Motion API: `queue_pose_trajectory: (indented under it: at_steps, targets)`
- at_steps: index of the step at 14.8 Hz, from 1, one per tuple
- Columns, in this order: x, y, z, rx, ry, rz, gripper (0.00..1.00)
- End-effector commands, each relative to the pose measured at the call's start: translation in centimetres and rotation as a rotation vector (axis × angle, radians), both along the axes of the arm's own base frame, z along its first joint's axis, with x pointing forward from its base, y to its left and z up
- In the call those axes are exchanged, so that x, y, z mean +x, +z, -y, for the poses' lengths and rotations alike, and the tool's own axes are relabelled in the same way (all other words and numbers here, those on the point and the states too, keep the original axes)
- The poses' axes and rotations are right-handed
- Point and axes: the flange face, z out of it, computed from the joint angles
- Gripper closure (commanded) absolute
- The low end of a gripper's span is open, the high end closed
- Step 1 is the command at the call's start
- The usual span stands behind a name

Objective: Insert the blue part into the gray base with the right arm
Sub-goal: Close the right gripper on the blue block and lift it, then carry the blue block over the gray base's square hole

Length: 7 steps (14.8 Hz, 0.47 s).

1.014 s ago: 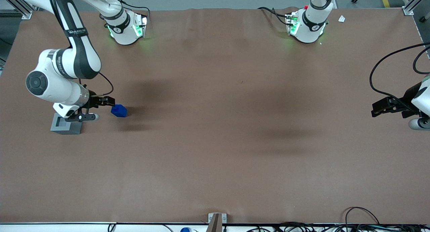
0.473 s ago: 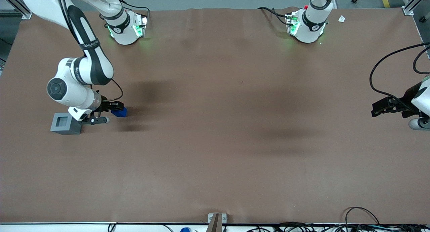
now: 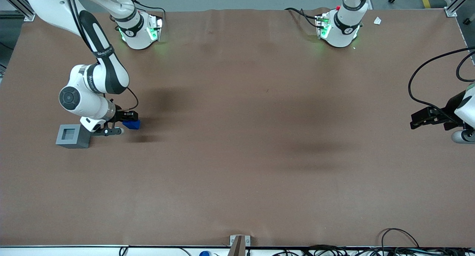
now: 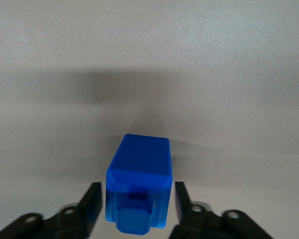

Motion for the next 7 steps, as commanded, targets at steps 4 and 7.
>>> queue_pose_trajectory:
  at_steps: [4, 7]
  targets:
    - [0.7, 2.4, 0.4, 0.015, -0.031, 0.024, 0.90]
    - [3.3, 7.2, 3.3, 0.028, -0.036, -0.037, 0.93]
